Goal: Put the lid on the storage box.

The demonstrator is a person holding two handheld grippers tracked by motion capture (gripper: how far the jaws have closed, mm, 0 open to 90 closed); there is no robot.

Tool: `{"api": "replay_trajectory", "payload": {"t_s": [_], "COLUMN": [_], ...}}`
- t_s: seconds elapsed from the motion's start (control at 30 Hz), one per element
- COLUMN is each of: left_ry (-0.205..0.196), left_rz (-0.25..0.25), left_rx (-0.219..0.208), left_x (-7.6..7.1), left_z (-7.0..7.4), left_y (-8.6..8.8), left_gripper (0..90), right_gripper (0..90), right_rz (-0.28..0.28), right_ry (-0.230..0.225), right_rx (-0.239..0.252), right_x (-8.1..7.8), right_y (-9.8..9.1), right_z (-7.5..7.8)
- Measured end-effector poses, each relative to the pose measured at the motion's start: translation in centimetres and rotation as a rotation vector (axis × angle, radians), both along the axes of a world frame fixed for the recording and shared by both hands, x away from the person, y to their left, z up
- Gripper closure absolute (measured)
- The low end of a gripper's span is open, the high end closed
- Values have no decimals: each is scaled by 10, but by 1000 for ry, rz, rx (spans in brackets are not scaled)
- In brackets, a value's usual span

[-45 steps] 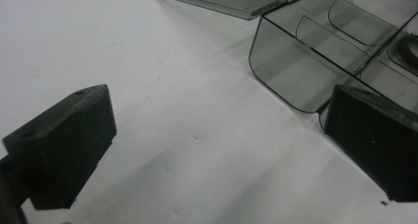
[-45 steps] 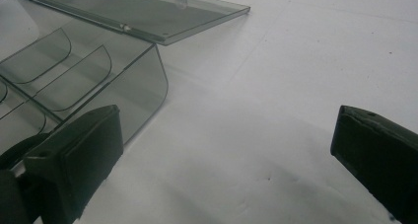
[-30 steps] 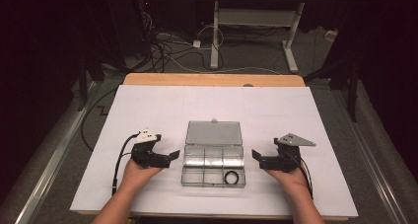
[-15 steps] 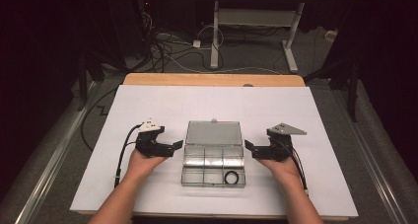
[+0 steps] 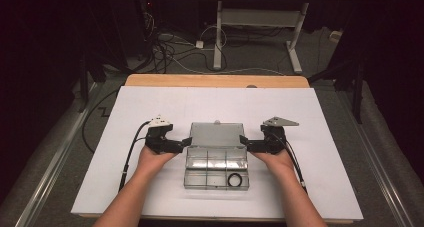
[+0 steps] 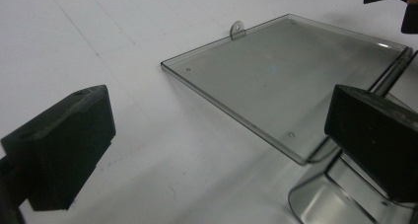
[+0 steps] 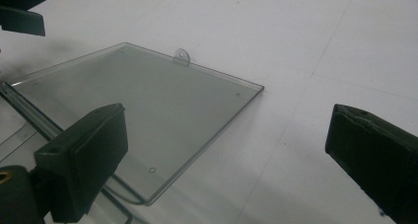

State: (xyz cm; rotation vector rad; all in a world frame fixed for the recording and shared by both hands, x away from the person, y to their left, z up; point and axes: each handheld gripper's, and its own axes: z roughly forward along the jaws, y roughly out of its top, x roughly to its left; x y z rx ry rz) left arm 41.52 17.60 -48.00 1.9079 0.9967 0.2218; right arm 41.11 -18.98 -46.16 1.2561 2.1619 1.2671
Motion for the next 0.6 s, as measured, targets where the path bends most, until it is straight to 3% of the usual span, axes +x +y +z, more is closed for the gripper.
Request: {"api": "replay_trajectory", "payload": {"t_s": [0.23, 0.6], "left_ry": [34, 59], "left_rz": [-13, -20], "left_rx": [12, 21], "left_x": [12, 15], "left_z": [-4, -9], "left_y": [-12, -18], "left_gripper": [0, 0], "right_gripper": [52, 156], "right_rz": [18, 50], "right_ry": [46, 114], "right_rx": [-5, 11], "right_x": [8, 12], "right_y": [11, 22], "right_z": [-5, -13]}}
